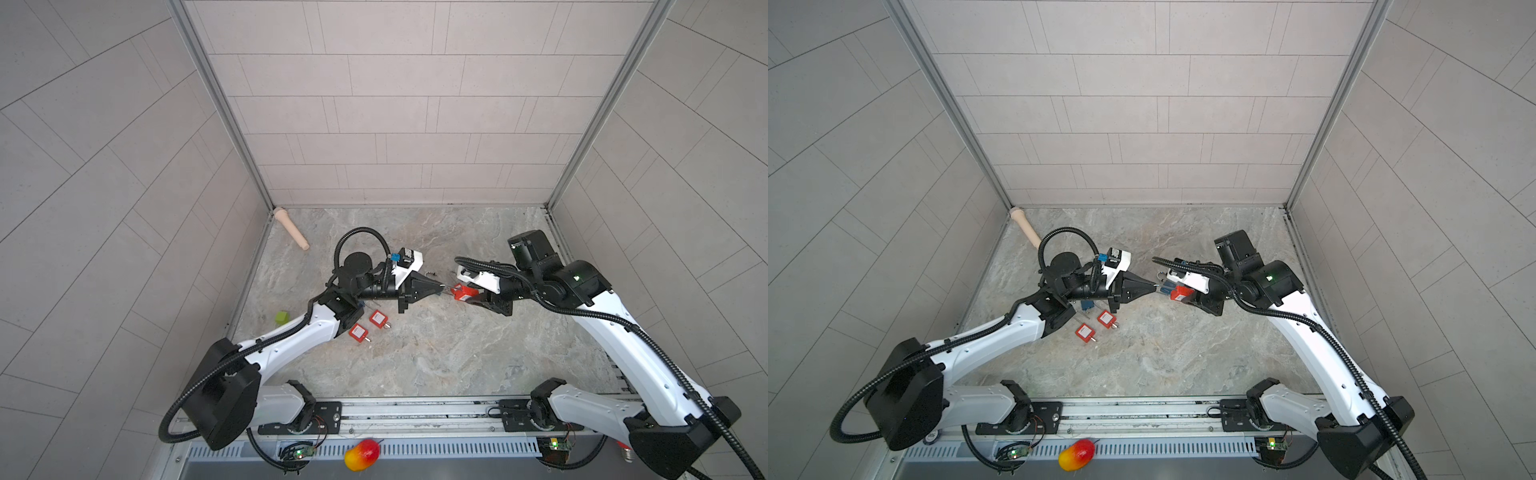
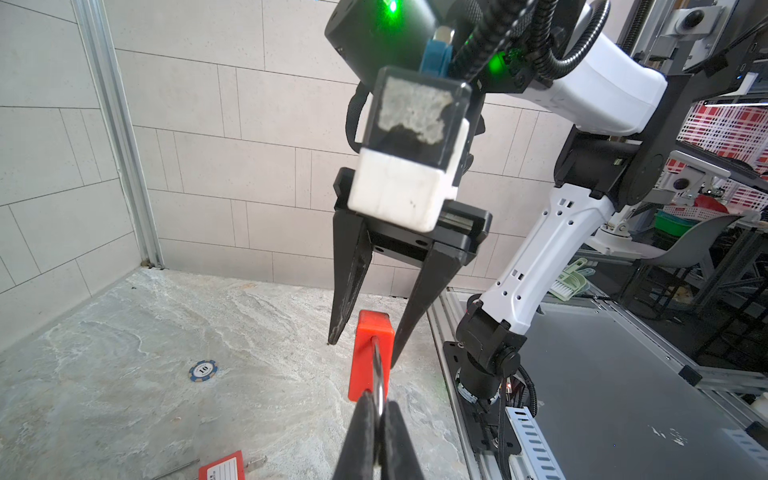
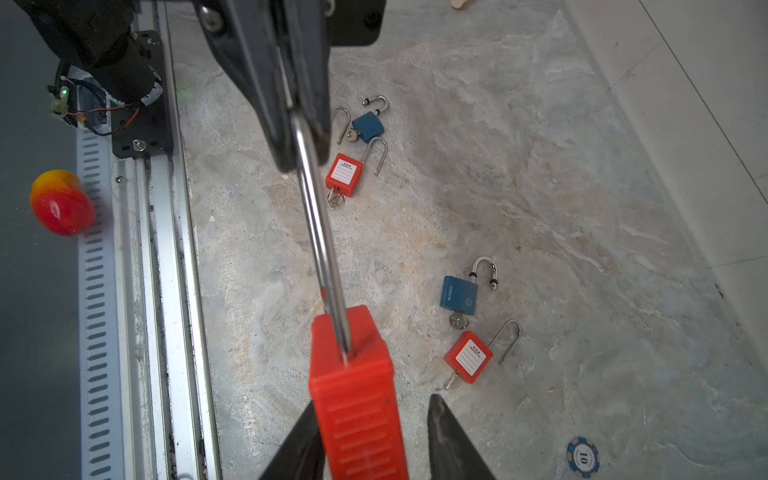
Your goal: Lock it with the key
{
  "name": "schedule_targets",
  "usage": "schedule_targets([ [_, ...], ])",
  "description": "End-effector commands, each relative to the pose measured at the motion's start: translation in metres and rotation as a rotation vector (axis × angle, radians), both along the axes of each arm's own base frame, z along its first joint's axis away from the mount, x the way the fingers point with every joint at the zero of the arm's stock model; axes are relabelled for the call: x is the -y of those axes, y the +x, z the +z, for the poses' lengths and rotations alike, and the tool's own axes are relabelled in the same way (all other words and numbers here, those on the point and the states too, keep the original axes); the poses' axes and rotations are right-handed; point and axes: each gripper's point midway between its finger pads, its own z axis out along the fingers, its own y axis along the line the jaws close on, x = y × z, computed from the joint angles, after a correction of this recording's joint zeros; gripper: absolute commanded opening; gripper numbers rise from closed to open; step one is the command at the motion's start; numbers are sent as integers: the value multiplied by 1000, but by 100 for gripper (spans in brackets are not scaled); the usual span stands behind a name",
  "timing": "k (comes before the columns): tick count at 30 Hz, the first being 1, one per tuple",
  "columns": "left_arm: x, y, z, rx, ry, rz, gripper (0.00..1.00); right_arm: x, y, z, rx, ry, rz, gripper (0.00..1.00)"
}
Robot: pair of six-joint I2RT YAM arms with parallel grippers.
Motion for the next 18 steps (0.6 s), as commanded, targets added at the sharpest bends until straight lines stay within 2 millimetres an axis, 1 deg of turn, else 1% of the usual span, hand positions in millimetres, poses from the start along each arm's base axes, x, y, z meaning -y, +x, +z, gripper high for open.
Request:
schedule_targets([
  [1,-1,-8,16,56,-32,-24,0,-12,-13,16,6,64,90,37],
  [4,-1,-8,17,55,-32,-25,0,-16,-17,17,-13,84,107,29],
  [7,-2,-8,17,57,-34,-25,0,-14,-20,15,-33,69,113,20],
  [13,-1,-10,19,57,-34,-32,0,-10,-25,10,-49,31,122,16],
  [18,-2,-9,14,54,-15,-28,0,-8,-22,15,-18,26,112,11],
])
